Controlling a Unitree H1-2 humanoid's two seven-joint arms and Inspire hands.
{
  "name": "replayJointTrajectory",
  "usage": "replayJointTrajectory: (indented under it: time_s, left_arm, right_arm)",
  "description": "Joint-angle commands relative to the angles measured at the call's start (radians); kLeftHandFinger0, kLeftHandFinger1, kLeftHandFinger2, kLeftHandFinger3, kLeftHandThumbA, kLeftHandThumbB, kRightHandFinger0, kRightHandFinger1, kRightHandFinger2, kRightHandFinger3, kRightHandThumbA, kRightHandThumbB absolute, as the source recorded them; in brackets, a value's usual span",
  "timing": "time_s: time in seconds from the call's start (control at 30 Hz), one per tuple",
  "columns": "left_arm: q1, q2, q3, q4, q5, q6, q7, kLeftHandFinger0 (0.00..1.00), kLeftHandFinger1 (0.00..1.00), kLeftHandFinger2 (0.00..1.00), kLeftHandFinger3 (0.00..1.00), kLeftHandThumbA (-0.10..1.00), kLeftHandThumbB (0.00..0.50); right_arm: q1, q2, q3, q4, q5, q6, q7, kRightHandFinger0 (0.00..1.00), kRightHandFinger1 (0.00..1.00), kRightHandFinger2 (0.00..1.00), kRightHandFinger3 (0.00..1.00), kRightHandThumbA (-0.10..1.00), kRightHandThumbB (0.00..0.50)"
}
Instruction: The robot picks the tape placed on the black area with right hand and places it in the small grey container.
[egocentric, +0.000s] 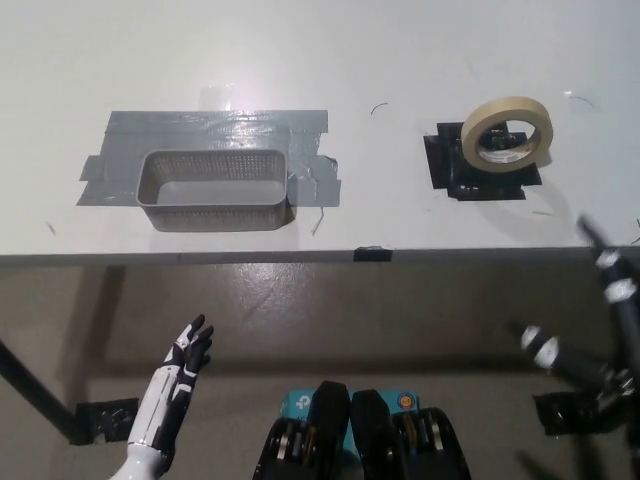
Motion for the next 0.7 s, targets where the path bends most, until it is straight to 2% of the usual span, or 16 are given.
replayJointTrajectory:
  time_s: [0.0, 0.03, 0.07, 0.13, 0.2, 0.3, 0.4, 0.5, 0.6, 0.63, 0.67]
  left_arm:
    - [-0.01, 0.003, -0.01, -0.04, 0.019, -0.006, -0.007, 1.0, 1.0, 1.0, 1.0, 0.96, 0.186]
    - [-0.007, 0.003, -0.009, -0.04, 0.016, -0.009, -0.008, 1.0, 1.0, 1.0, 1.0, 0.95, 0.187]
    - [-0.01, 0.004, -0.009, -0.036, 0.019, -0.015, -0.006, 1.0, 1.0, 1.0, 1.0, 0.95, 0.187]
    - [-0.009, 0.006, -0.009, -0.039, 0.023, -0.01, -0.006, 1.0, 1.0, 1.0, 1.0, 0.96, 0.193]
    - [-0.005, 0.008, -0.008, -0.041, 0.033, -0.013, -0.001, 1.0, 1.0, 1.0, 1.0, 0.98, 0.185]
    - [0.0, 0.013, -0.003, -0.044, 0.02, -0.011, -0.009, 1.0, 1.0, 1.0, 1.0, 0.95, 0.169]
    - [0.003, 0.016, -0.002, -0.041, 0.015, -0.019, -0.011, 1.0, 1.0, 1.0, 1.0, 0.94, 0.165]
    - [0.018, 0.016, -0.001, -0.038, 0.01, -0.027, -0.012, 1.0, 1.0, 1.0, 1.0, 0.94, 0.162]
    - [0.024, 0.017, -0.001, -0.033, 0.006, -0.037, -0.014, 1.0, 1.0, 1.0, 1.0, 0.93, 0.155]
    - [0.03, 0.016, -0.002, -0.034, 0.006, -0.038, -0.014, 1.0, 1.0, 1.0, 1.0, 0.93, 0.156]
    - [0.036, 0.016, -0.004, -0.036, 0.006, -0.034, -0.016, 1.0, 1.0, 1.0, 1.0, 0.93, 0.16]
  right_arm:
    - [-0.179, -0.122, -0.035, -0.155, -0.191, 0.179, 0.116, 1.0, 1.0, 1.0, 1.0, 0.9, 0.294]
    - [-0.214, -0.143, -0.031, -0.151, -0.209, 0.208, 0.137, 1.0, 1.0, 1.0, 1.0, 0.91, 0.299]
    - [-0.283, -0.174, -0.018, -0.114, -0.246, 0.243, 0.163, 1.0, 1.0, 1.0, 1.0, 0.97, 0.312]
    - [-0.352, -0.201, 0.003, -0.065, -0.281, 0.281, 0.183, 1.0, 1.0, 1.0, 1.0, 1.0, 0.322]
    - [-0.422, -0.223, 0.031, -0.005, -0.314, 0.311, 0.202, 1.0, 1.0, 1.0, 1.0, 1.0, 0.331]
    - [-0.536, -0.246, 0.083, 0.133, -0.361, 0.341, 0.211, 1.0, 1.0, 1.0, 1.0, 1.0, 0.366]
    - [-0.611, -0.253, 0.13, 0.248, -0.399, 0.359, 0.206, 1.0, 1.0, 1.0, 1.0, 1.0, 0.388]
    - [-0.668, -0.25, 0.179, 0.353, -0.427, 0.372, 0.199, 1.0, 1.0, 1.0, 1.0, 1.0, 0.374]
    - [-0.73, -0.248, 0.229, 0.488, -0.444, 0.366, 0.183, 1.0, 1.0, 1.0, 1.0, 1.0, 0.392]
    - [-0.727, -0.249, 0.233, 0.488, -0.443, 0.368, 0.181, 1.0, 1.0, 1.0, 1.0, 1.0, 0.363]
    - [-0.747, -0.244, 0.248, 0.525, -0.445, 0.389, 0.201, 1.0, 1.0, 1.0, 1.0, 1.0, 0.39]
